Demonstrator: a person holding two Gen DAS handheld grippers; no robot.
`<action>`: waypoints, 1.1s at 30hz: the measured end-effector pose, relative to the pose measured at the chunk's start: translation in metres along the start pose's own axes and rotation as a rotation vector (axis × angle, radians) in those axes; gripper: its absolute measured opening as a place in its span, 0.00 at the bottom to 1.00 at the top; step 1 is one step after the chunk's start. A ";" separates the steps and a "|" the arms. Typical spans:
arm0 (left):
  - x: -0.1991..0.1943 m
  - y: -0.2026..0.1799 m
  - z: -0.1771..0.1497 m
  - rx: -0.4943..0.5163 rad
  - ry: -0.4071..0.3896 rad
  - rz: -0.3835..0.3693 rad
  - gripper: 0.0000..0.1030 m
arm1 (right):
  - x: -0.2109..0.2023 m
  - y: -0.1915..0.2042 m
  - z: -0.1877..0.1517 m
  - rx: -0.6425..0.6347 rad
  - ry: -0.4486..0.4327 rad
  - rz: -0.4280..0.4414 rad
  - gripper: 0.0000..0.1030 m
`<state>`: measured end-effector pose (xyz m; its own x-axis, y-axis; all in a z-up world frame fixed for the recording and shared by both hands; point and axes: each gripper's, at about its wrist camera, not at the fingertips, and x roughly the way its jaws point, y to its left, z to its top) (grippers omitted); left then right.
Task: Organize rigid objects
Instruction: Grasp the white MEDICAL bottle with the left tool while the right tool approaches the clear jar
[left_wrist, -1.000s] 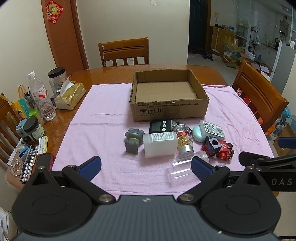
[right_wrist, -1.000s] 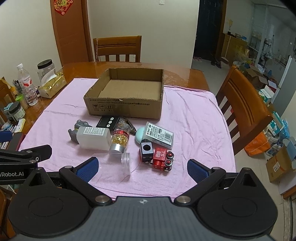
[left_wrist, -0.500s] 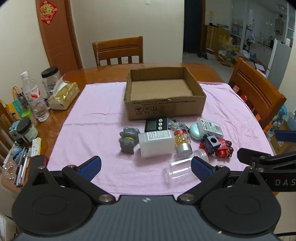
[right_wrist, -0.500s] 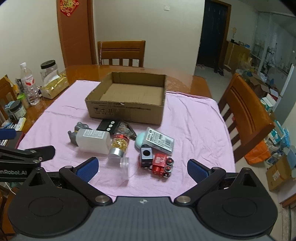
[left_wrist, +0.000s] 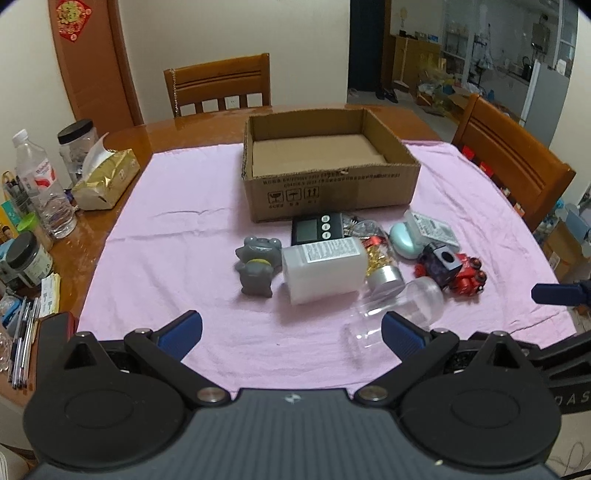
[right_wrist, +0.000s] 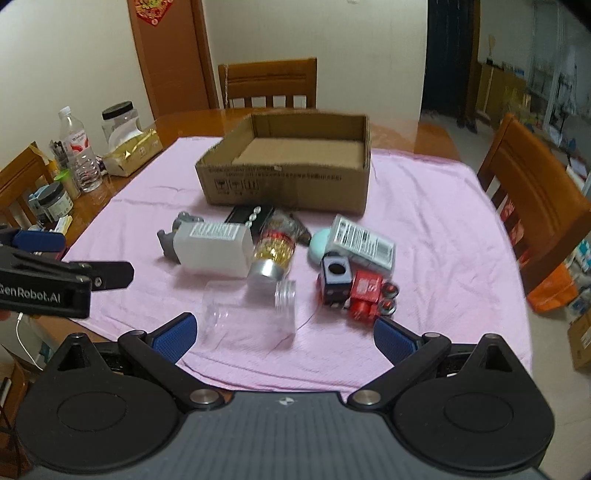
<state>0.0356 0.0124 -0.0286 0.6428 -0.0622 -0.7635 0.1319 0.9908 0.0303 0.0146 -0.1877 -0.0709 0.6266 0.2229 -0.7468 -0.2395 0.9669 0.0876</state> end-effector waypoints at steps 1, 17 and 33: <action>0.004 0.001 0.001 0.005 0.005 -0.006 0.99 | 0.004 0.000 -0.002 0.003 0.003 0.002 1.00; 0.080 -0.011 0.053 0.140 -0.019 -0.019 0.99 | 0.091 -0.013 -0.025 0.058 0.107 -0.032 1.00; 0.126 -0.010 0.053 0.171 0.086 0.026 0.99 | 0.075 -0.017 -0.014 0.051 0.091 0.019 1.00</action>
<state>0.1550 -0.0113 -0.0910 0.5817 -0.0190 -0.8132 0.2469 0.9567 0.1543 0.0551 -0.1895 -0.1381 0.5514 0.2310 -0.8016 -0.2107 0.9683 0.1341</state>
